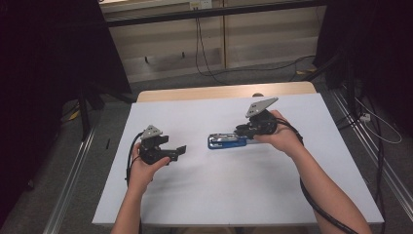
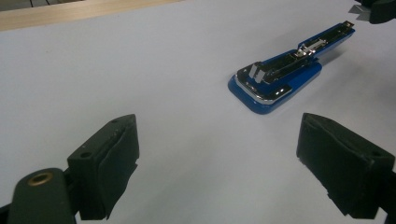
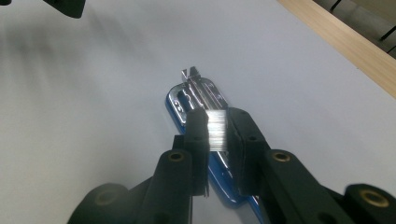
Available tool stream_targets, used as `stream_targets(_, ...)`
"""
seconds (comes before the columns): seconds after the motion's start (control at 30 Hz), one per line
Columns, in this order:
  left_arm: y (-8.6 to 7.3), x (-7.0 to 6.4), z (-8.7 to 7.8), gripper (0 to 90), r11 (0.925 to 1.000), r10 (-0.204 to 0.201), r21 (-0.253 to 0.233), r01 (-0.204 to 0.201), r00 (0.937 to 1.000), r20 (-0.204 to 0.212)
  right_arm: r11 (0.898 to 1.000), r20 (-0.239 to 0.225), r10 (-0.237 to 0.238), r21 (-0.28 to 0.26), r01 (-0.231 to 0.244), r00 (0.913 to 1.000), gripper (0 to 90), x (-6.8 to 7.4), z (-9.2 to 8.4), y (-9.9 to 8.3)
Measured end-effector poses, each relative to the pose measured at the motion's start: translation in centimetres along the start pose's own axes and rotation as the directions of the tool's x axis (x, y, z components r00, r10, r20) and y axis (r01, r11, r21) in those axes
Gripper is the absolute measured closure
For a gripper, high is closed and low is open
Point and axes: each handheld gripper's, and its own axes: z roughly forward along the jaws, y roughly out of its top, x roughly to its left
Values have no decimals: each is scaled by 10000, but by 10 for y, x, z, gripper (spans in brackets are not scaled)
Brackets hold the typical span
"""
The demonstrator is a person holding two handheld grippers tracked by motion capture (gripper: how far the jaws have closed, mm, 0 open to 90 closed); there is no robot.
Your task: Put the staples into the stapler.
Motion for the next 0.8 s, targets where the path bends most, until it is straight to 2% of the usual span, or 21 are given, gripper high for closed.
stream_targets(0.17, -1, 1, 1, 132, 10000, -85, 47, 85, 10000, 2, 9998, -2, -171, -42, 171, 9999, 793, -6, 4, -1)
stream_targets(0.23, -1, 2, 1, 132, 10000, -75, 51, 75, 10000, -13, 9998, -192, -207, -59, 205, 9996, 793, -8, 5, -2)
stream_targets(0.57, -1, 0, 1, 131, 9999, -89, 98, 89, 10000, 21, 9992, -546, -392, -5, 392, 9977, 793, -17, 12, 0)
stream_targets(0.77, -1, 2, 0, 130, 10000, -54, 53, 54, 10000, -23, 9971, -784, -733, 163, 748, 9942, 793, -21, 20, 6)
stream_targets(0.8, -1, 2, 0, 130, 9999, -161, 16, 161, 9999, 36, 9971, -867, -729, 164, 746, 9936, 793, -21, 21, 7)
